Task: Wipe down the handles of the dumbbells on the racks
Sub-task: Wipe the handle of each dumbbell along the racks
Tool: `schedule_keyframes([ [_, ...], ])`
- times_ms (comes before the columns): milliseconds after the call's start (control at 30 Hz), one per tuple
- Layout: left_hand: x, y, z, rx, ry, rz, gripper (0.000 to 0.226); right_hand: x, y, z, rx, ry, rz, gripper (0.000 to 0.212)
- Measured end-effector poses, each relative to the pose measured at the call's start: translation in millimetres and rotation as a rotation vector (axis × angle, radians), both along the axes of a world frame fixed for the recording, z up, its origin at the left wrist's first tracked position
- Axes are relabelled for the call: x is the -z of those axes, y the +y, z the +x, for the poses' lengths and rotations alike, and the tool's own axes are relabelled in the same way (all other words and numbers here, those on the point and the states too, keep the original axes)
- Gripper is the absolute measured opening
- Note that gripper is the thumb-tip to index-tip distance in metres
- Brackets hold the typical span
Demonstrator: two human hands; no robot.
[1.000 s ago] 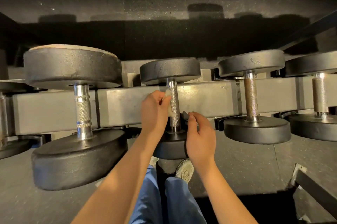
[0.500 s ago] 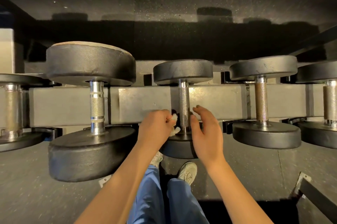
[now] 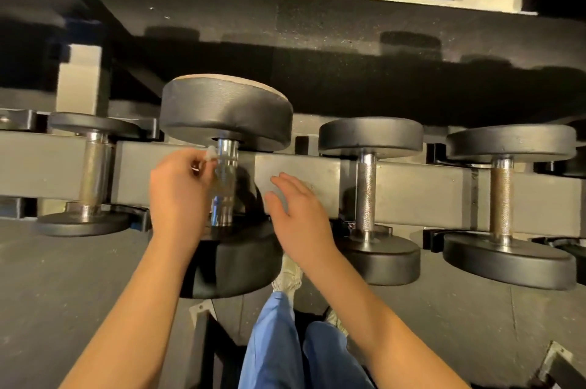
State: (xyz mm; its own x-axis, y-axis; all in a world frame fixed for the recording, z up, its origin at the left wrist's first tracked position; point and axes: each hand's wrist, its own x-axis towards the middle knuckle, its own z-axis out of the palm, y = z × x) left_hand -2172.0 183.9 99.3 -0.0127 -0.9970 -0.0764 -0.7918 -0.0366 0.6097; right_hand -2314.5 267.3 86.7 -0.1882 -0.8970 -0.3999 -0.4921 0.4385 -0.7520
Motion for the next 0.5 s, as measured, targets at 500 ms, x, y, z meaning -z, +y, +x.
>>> schedule_keyframes([
  [500, 19, -13, 10, -0.016, 0.127, 0.249, 0.011, 10, -1, 77, 0.353, -0.102, 0.002, 0.046],
])
